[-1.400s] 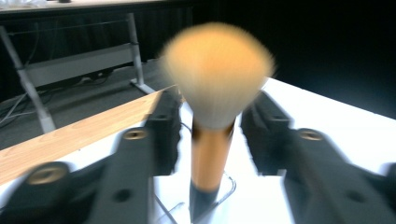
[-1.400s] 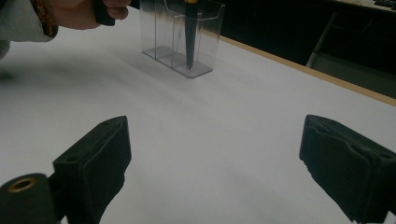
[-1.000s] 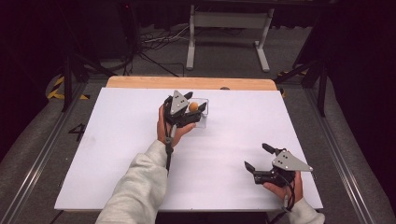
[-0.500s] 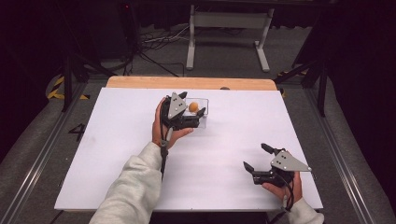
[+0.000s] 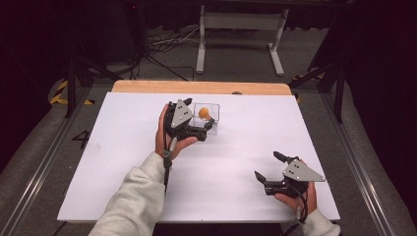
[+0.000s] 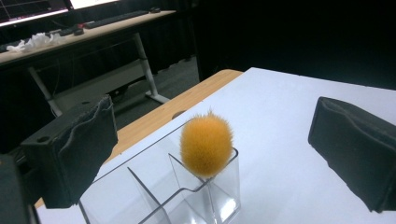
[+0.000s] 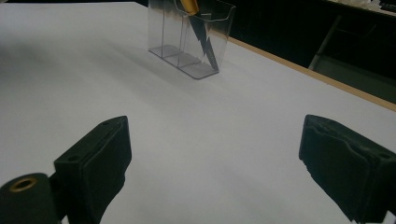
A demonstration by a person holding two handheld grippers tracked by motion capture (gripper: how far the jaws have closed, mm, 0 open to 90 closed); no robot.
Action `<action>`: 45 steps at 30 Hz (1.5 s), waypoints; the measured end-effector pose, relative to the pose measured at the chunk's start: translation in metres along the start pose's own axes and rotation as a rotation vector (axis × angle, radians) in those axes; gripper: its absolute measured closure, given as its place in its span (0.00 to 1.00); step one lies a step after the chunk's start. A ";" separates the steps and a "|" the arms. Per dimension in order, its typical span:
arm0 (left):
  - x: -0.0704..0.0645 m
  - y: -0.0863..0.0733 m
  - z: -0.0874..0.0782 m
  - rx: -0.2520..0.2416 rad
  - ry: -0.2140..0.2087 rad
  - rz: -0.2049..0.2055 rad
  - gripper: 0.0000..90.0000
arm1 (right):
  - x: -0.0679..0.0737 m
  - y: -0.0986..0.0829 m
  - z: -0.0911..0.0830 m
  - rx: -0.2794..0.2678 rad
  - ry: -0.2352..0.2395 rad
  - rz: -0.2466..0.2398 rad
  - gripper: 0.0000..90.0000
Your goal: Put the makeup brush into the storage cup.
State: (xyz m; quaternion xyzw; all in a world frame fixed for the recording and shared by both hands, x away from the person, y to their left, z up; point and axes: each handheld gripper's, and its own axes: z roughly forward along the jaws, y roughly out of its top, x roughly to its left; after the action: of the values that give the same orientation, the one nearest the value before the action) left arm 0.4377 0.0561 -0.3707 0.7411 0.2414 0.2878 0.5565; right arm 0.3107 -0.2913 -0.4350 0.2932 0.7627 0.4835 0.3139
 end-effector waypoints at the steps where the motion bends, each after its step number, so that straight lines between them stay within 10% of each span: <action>1: 0.000 0.000 -0.002 0.000 -0.003 0.004 0.02 | 0.000 0.000 0.000 -0.002 -0.001 0.000 0.11; 45: 0.013 -0.022 -0.049 0.015 0.006 0.030 0.02 | 0.001 0.000 -0.001 0.002 -0.003 -0.008 0.11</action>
State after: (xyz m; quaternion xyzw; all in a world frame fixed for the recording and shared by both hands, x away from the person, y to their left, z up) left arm 0.4122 0.1040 -0.3793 0.7479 0.2339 0.2965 0.5459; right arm 0.3096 -0.2913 -0.4353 0.2909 0.7639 0.4812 0.3167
